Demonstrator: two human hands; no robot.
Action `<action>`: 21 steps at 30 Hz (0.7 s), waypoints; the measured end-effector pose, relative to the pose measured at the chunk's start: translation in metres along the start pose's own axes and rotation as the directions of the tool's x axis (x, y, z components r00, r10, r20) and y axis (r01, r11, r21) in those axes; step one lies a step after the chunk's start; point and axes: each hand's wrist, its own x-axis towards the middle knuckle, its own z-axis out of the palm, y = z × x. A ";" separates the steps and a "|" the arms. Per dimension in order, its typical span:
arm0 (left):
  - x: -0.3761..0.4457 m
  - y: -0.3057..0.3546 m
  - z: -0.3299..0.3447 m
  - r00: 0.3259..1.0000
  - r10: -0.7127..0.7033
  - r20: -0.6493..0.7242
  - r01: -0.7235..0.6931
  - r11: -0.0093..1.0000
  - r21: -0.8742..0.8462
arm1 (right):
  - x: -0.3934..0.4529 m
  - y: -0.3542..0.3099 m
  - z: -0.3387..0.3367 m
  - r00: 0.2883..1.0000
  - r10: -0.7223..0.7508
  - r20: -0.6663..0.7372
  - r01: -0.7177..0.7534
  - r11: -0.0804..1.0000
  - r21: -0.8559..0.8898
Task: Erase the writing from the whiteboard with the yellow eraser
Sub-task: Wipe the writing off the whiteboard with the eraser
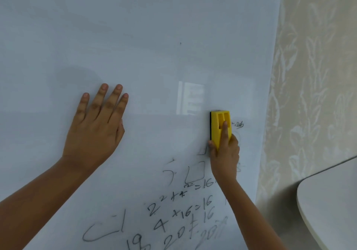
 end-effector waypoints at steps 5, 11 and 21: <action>0.000 0.001 0.001 1.000 0.001 -0.012 -0.001 1.000 0.002 | 0.029 0.043 -0.011 0.946 0.323 0.006 -0.323 0.946 -0.013; -0.001 0.001 0.003 1.000 0.004 -0.028 -0.004 1.000 0.012 | 0.007 0.048 0.000 0.990 0.142 0.014 -0.141 0.988 -0.062; -0.001 0.001 0.002 1.000 -0.001 -0.020 0.001 1.000 0.012 | 0.033 0.062 -0.009 0.982 0.189 0.023 -0.188 0.981 -0.050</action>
